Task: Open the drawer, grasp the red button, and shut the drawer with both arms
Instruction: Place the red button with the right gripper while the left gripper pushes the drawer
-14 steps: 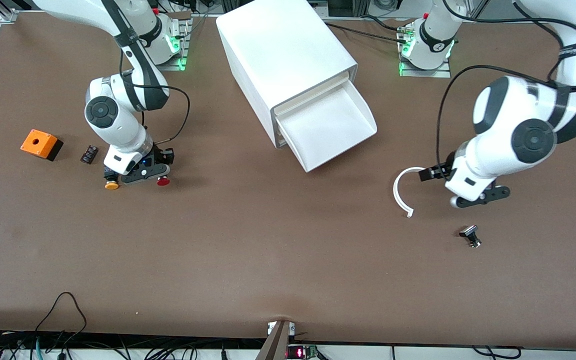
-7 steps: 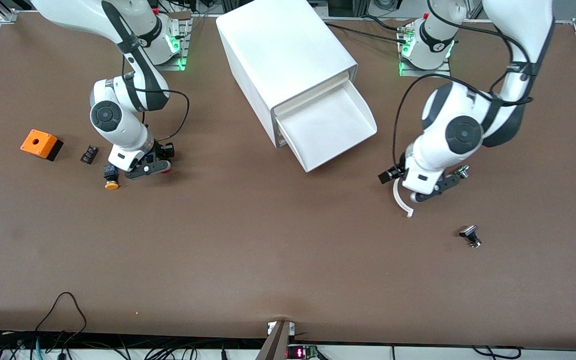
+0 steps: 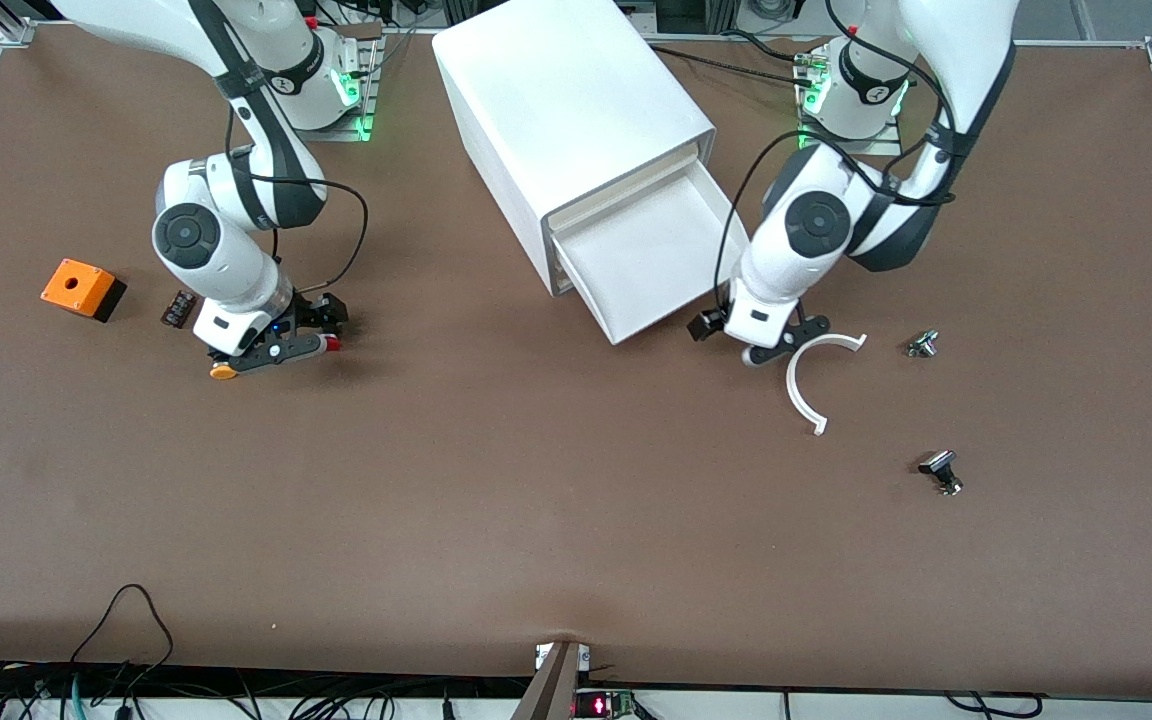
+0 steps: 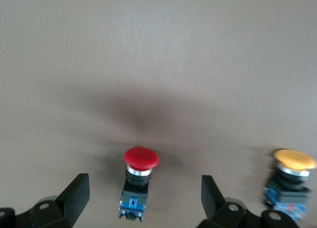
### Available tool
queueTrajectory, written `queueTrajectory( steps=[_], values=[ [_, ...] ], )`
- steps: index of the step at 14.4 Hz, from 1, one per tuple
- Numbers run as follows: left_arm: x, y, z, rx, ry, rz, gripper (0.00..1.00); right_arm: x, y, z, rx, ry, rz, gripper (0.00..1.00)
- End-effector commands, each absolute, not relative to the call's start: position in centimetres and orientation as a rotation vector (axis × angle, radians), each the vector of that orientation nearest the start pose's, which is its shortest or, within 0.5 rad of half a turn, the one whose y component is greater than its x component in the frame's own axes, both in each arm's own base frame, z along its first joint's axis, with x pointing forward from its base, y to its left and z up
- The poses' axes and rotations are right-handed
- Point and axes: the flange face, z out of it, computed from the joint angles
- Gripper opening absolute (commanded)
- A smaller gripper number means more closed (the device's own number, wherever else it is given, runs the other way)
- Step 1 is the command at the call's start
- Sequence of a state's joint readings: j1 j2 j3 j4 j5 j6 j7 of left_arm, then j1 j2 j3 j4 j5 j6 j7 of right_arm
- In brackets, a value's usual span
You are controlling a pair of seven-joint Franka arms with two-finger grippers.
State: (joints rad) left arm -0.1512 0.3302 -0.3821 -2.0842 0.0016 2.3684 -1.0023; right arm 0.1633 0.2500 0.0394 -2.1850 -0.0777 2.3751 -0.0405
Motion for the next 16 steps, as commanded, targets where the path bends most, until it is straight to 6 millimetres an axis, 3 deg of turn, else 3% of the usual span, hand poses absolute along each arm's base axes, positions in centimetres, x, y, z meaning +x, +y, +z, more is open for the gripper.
queueTrajectory(
  steps=[1,3,6,9,12,14,16],
  values=[
    [47.2,-31.7,29.0,-3.107,-0.818,0.157,1.0,57.3,11.7,33.1,-3.108,-0.35,0.179,1.0],
    [44.8,-33.7,28.7,-3.113,-0.761,0.182,1.0,58.9,12.2,37.0,-3.06,-0.291,0.247,1.0],
    [40.7,-36.9,29.1,-3.137,-0.619,0.202,1.0,59.5,12.3,40.0,-3.053,-0.301,0.24,1.0],
    [38.1,-38.9,29.5,-3.139,-0.653,0.328,1.0,60.3,12.2,44.7,-3.051,-0.306,0.278,1.0],
    [36.9,-39.8,29.6,-3.138,-0.656,0.392,1.0,60.5,12.2,47.7,-3.058,-0.322,0.315,1.0],
    [36.3,-40.2,29.6,-3.136,-0.643,0.413,1.0,60.8,11.8,48.4,-3.063,-0.324,0.284,1.0],
    [38.0,-38.7,29.7,-3.131,-0.655,0.422,1.0,61.5,9.6,49.6,-3.078,-0.266,0.228,1.0]
  ],
)
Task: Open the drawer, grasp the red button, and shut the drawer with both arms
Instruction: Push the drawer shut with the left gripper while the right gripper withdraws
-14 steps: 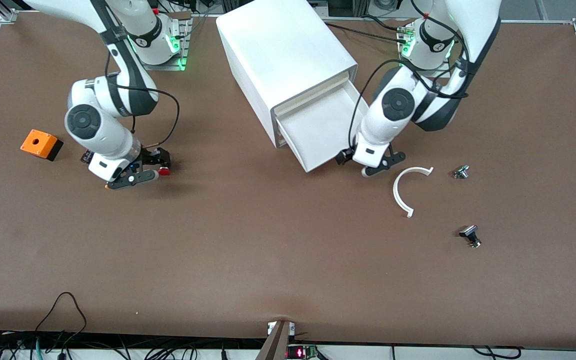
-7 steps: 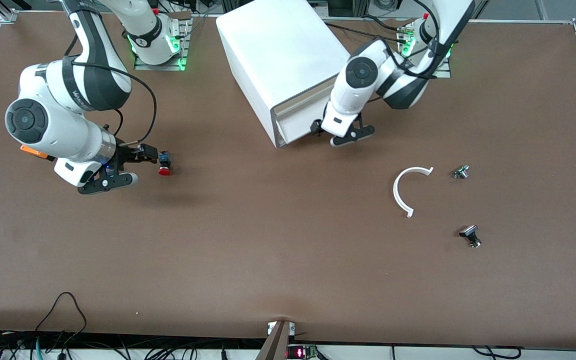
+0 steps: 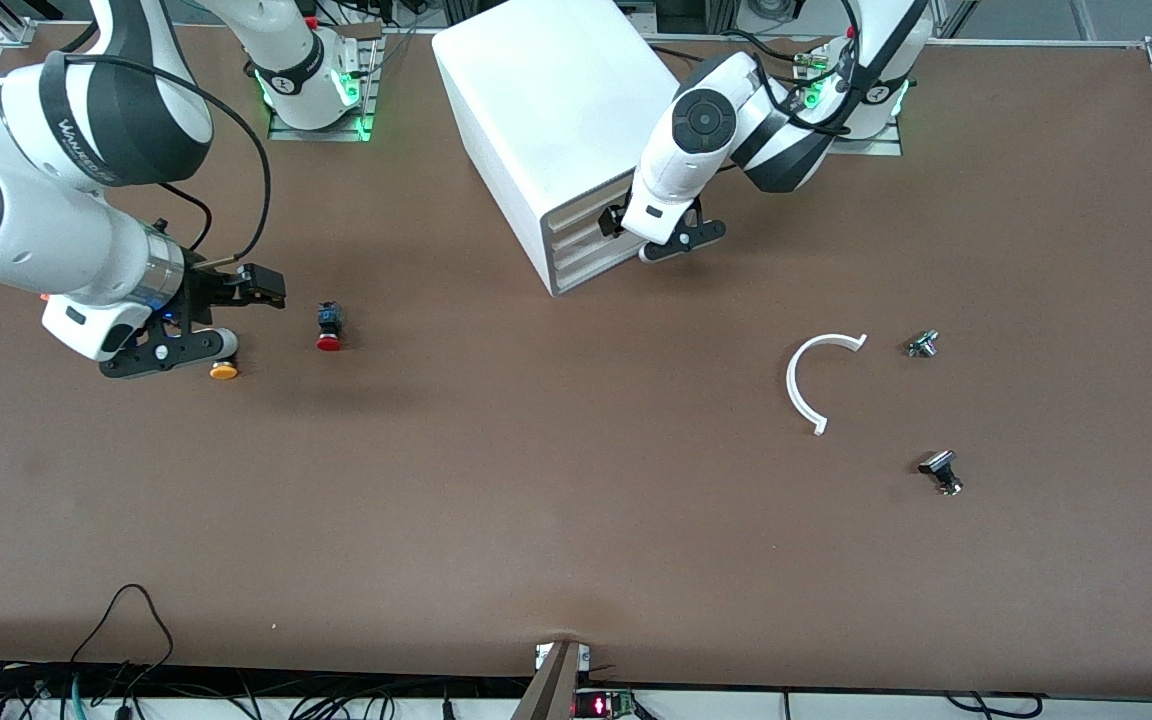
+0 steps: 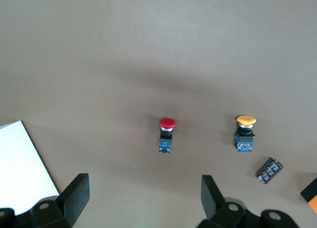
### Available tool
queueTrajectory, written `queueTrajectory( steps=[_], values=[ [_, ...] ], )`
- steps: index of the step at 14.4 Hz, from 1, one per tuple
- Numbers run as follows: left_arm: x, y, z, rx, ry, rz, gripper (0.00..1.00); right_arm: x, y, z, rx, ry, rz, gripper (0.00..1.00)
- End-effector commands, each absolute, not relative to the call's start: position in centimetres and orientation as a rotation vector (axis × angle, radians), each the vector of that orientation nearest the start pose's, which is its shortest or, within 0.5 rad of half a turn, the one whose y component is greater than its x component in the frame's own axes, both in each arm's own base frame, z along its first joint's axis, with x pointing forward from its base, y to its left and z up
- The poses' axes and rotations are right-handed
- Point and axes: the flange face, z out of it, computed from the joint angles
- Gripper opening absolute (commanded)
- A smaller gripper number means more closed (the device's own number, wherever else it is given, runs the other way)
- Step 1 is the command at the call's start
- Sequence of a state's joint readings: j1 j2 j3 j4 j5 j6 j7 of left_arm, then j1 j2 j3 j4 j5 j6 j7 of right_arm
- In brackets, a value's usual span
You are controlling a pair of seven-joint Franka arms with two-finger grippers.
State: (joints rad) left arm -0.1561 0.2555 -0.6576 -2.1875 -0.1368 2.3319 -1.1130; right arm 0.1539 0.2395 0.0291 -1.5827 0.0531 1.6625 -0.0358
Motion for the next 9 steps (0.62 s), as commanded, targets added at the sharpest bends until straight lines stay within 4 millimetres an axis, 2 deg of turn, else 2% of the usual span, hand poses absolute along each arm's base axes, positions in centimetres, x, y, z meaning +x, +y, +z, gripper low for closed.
queueTrajectory(
  steps=[1,2,3,5,7,8,9],
  values=[
    [39.2,-37.6,29.9,-3.134,-0.654,0.423,1.0,62.1,7.6,50.8,-3.098,-0.224,0.17,1.0],
    [40.5,-36.3,30.1,-3.143,-0.629,0.418,1.0,62.8,5.3,51.3,-3.121,-0.177,0.109,1.0],
    [42.3,-35.1,30.9,-3.157,-0.584,0.42,1.0,63.0,3.8,51.7,-3.125,-0.139,0.066,1.0],
    [45.7,-32.5,33.1,-3.16,-0.534,0.417,1.0,62.3,1.5,53.9,-3.134,-0.066,0.027,1.0],
    [48.9,-29.0,35.5,-3.185,-0.486,0.374,1.0,61.5,-2.1,55.0,-3.16,0.043,0.041,1.0],
    [50.0,-27.0,37.0,-3.21,-0.435,0.314,1.0,61.5,-3.1,55.2,-3.177,0.062,0.042,1.0],
    [50.8,-25.1,37.9,-3.222,-0.389,0.281,1.0,61.4,-3.1,55.8,-3.178,0.065,0.037,1.0]
  ],
)
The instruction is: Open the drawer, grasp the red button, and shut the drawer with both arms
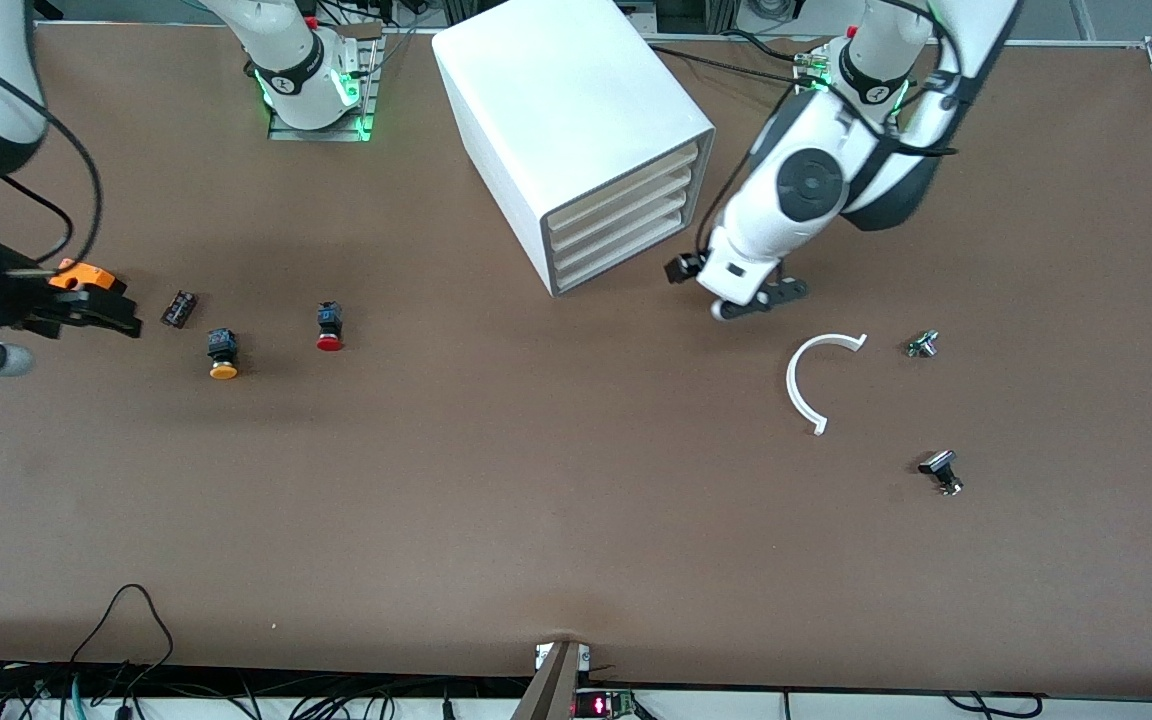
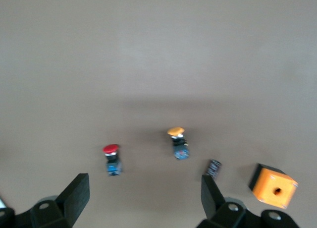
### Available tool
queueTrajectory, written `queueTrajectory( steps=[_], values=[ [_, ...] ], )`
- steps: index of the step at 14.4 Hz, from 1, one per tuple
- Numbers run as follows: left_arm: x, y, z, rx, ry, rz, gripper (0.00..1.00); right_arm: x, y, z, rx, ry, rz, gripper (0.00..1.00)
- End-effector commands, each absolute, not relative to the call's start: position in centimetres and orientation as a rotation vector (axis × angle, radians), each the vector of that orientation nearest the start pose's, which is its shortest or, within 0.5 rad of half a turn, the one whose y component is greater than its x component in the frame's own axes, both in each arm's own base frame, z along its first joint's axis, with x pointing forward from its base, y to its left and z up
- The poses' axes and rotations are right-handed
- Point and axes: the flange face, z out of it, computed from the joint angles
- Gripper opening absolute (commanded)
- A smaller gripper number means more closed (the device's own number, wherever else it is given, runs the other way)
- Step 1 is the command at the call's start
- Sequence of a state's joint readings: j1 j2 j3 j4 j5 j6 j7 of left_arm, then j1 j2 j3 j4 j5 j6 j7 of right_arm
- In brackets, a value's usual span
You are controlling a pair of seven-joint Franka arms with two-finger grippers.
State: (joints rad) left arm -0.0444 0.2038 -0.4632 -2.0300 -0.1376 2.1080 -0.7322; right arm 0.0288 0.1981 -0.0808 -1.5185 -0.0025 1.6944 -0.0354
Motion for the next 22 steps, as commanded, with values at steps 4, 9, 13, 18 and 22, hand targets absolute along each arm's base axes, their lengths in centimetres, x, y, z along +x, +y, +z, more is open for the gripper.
queueTrajectory(
  steps=[4,9,13,18,22],
  values=[
    [52.7,-17.6,42.4,-3.267,-0.09,0.144,1.0,60.6,-3.2,57.4,-3.173,0.082,0.042,1.0],
    [52.8,-10.7,49.1,-3.062,0.159,0.108,1.0,60.5,-3.5,57.5,-3.167,0.068,0.039,1.0],
    [53.5,-5.9,54.0,-3.066,0.086,0.166,1.0,60.6,-4.2,57.1,-3.165,0.085,0.056,1.0],
    [52.7,-4.0,58.0,-3.088,0.03,0.176,1.0,59.7,-4.0,57.5,-3.172,0.099,0.047,1.0],
    [53.5,-3.1,57.9,-3.112,-0.005,0.18,1.0,57.0,-4.1,57.4,-3.166,0.083,-0.001,1.0]
  ],
)
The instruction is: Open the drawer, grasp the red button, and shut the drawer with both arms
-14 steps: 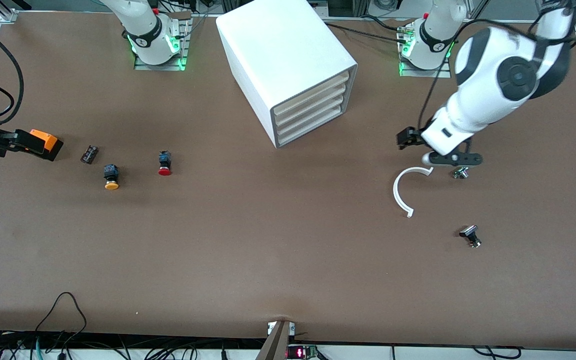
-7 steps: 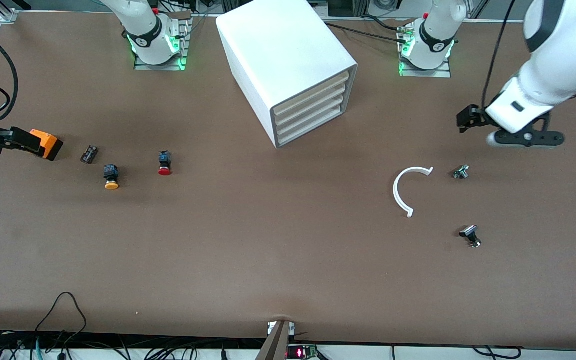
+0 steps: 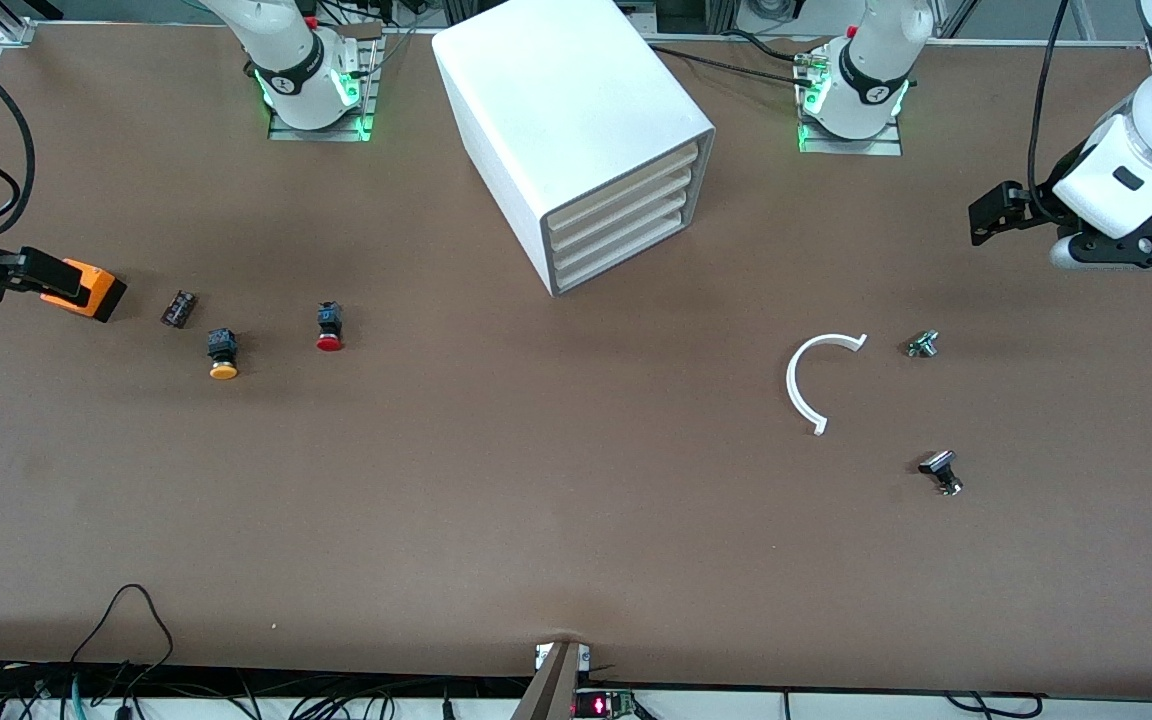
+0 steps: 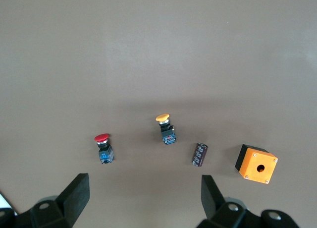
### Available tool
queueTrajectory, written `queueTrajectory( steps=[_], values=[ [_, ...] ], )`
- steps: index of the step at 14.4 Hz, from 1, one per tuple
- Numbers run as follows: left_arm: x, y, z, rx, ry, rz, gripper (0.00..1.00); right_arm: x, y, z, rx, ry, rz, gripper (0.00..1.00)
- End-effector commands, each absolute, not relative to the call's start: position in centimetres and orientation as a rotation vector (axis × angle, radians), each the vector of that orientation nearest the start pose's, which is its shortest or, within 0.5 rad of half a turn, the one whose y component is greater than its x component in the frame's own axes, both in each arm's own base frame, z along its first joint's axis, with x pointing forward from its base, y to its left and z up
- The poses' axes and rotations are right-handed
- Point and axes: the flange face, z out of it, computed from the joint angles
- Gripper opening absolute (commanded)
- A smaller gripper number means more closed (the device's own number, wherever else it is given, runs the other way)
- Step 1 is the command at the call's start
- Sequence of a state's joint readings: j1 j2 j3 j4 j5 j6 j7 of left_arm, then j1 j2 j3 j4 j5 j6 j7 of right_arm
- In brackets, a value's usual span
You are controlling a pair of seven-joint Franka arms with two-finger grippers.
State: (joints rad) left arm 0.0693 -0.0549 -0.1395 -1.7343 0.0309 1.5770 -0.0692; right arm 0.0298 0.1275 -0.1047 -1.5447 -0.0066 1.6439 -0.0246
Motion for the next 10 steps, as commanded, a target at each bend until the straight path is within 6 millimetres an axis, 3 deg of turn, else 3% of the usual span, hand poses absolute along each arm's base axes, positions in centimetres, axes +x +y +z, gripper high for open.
queueTrajectory(
  steps=[1,6,8,10],
  values=[
    [53.5,-3.0,57.6,-3.112,-0.007,0.19,1.0,56.5,-4.1,57.3,-3.165,0.08,-0.011,1.0],
    [53.7,-3.4,57.6,-3.107,-0.004,0.206,1.0,56.5,-4.2,57.5,-3.161,0.081,-0.023,1.0],
    [54.6,-3.1,55.7,-3.107,0.016,0.263,1.0,56.3,-4.0,57.5,-3.163,0.071,-0.003,1.0],
    [55.5,-3.1,56.0,-3.112,0.002,0.247,1.0,56.2,-3.0,57.4,-3.163,0.042,0.018,1.0]
  ],
)
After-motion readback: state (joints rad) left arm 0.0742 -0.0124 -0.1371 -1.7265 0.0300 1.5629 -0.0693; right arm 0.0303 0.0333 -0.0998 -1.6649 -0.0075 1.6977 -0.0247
